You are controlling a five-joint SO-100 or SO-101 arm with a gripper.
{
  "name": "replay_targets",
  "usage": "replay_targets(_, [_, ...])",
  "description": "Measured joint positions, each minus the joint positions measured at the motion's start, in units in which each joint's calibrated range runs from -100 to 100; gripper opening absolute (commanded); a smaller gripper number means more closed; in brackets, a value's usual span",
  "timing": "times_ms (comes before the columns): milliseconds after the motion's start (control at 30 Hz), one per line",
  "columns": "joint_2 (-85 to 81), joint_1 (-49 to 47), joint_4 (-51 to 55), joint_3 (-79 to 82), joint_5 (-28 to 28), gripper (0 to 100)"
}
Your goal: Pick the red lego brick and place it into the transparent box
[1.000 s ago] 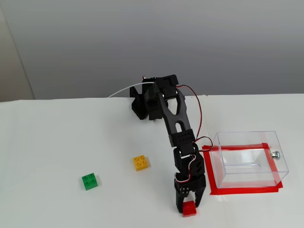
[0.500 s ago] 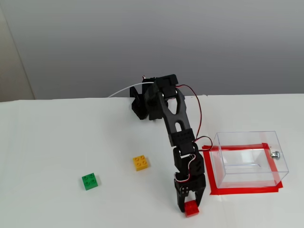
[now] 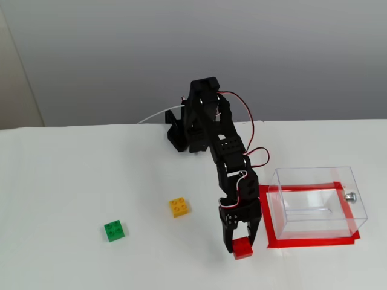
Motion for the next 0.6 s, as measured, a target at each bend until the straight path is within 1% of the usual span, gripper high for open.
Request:
replay_targets(400, [-14.04,2.46,10.37,0.00,0.00,6])
replay_targets(600, [-15.90,1.92,11.40,0.00,0.00,6])
